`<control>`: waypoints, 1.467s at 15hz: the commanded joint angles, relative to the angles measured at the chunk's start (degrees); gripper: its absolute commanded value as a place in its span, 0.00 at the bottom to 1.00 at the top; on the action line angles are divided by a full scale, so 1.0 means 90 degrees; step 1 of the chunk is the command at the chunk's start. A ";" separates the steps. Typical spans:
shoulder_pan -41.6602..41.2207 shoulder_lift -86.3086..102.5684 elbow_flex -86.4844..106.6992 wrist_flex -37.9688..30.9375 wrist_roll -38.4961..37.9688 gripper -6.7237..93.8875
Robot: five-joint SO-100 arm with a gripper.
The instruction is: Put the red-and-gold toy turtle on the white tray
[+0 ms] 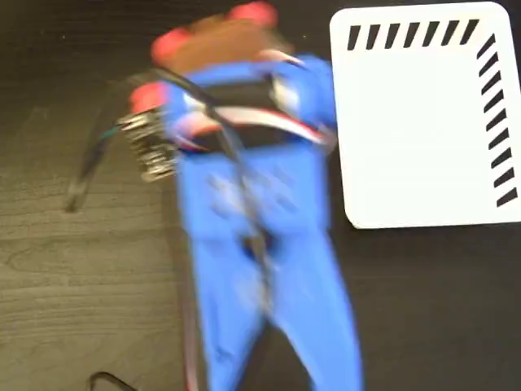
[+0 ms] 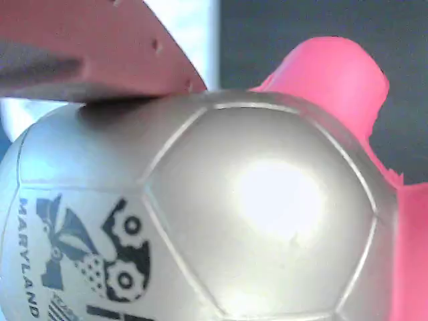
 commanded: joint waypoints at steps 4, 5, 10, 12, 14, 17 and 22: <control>0.1582 -0.0098 -0.0791 0.0166 0.0283 0.06; 0.1875 -0.0371 -0.0898 0.0166 0.0254 0.06; 0.2559 -0.1865 -0.1855 0.0166 0.0146 0.06; 0.2588 -0.2236 -0.2080 0.0166 0.0146 0.06; 0.2568 -0.2432 -0.2207 0.0166 0.0166 0.06; 0.2568 -0.2627 -0.2217 0.0088 -0.0059 0.06; 0.2754 -0.3945 -0.2920 -0.0264 -0.1191 0.06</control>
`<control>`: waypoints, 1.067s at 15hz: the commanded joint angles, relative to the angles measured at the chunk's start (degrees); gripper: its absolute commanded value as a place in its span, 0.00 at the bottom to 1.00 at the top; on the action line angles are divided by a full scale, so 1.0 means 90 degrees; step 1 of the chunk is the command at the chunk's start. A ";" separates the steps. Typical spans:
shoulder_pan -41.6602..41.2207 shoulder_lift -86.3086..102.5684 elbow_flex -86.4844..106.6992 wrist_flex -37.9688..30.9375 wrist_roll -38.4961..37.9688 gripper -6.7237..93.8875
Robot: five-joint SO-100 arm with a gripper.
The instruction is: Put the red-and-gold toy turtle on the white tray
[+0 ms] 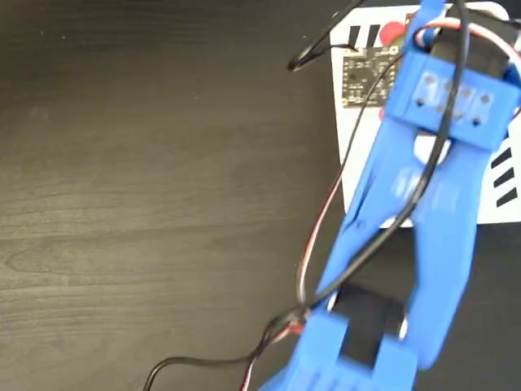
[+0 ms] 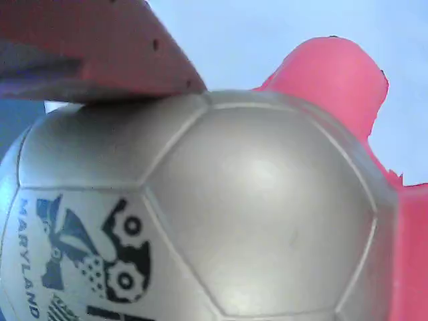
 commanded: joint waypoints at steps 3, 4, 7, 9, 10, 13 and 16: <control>0.0195 -0.0205 -0.0596 -0.0039 -0.0264 0.06; 0.0205 -0.0254 -0.0605 -0.0039 -0.0264 0.06; 0.0244 -0.0313 -0.0605 -0.0010 -0.0254 0.06; 0.0283 -0.0313 -0.0605 -0.0010 -0.0254 0.06; 0.0312 -0.0313 -0.0605 -0.0029 -0.0264 0.06; 0.0391 -0.0322 -0.0625 -0.0039 -0.0244 0.22; 0.0566 -0.0352 -0.0615 -0.0039 -0.0273 0.51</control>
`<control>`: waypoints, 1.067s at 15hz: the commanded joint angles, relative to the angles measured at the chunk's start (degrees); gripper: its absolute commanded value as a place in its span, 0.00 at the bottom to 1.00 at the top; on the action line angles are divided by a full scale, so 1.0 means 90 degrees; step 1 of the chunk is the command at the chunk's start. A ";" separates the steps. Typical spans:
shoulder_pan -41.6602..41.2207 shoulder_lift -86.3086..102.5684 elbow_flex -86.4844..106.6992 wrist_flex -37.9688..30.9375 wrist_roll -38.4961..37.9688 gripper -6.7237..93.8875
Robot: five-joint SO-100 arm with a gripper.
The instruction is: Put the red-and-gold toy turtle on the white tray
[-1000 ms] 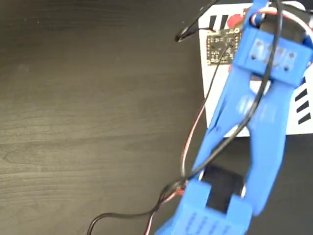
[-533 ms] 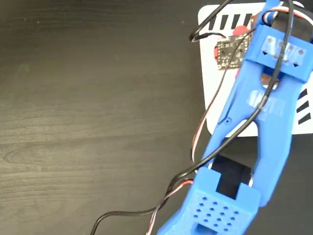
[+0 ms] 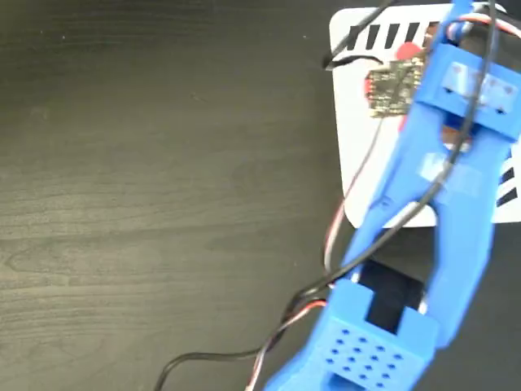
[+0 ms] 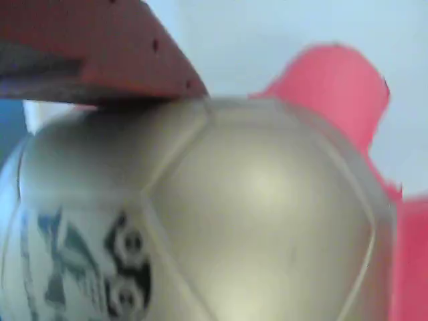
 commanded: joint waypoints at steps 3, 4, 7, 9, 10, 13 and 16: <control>0.0146 0.0244 -0.0322 0.0039 -0.0098 0.60; 0.0146 0.0244 -0.0322 0.0039 -0.0098 0.61; 0.0137 0.0244 -0.0254 0.0039 -0.0107 0.66; 0.0137 0.0254 -0.0225 0.0039 -0.0107 0.66; 0.0127 0.0264 -0.0225 0.0039 -0.0107 0.66; 0.0137 0.0312 -0.0088 -0.0137 -0.0107 0.53; 0.0127 0.0439 0.0127 -0.0410 -0.0010 0.07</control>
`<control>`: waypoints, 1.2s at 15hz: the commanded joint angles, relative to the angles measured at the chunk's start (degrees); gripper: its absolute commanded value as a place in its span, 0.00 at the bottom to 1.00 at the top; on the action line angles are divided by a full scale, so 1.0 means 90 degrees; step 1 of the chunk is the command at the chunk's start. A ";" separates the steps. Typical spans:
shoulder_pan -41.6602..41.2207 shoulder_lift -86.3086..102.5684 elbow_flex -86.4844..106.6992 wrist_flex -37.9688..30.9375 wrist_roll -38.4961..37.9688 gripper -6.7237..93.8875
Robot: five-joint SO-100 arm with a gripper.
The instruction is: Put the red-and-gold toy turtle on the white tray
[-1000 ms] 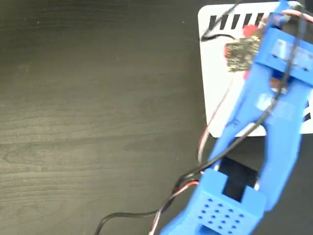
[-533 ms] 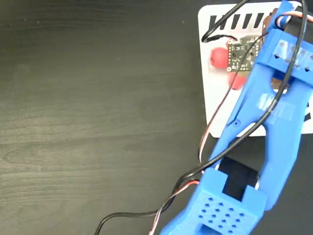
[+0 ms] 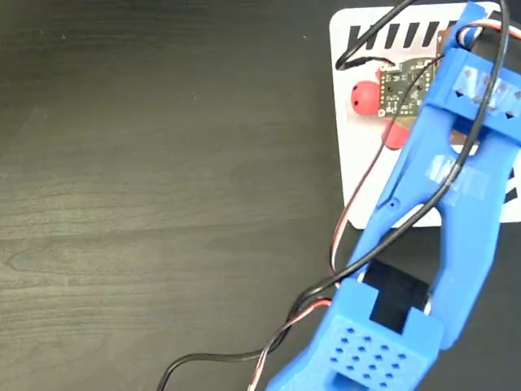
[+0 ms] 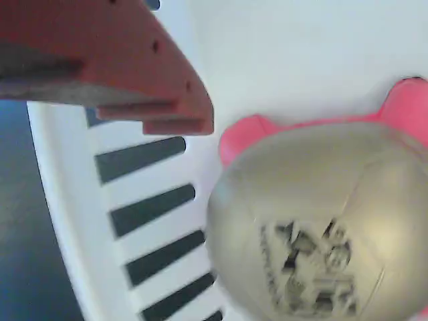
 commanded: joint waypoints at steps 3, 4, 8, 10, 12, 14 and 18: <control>0.0039 0.0840 0.0225 -0.0459 0.0518 0.06; -0.0029 0.1201 0.0547 -0.0869 0.0898 0.06; -0.0566 0.3506 0.2646 -0.3252 0.2617 0.06; -0.1260 0.4785 0.3779 -0.3779 0.3066 0.06; -0.2080 0.5918 0.5039 -0.4131 0.3398 0.06; -0.2891 0.7041 0.6562 -0.4629 0.3662 0.06; -0.3965 0.9297 0.9473 -0.5322 0.3652 0.06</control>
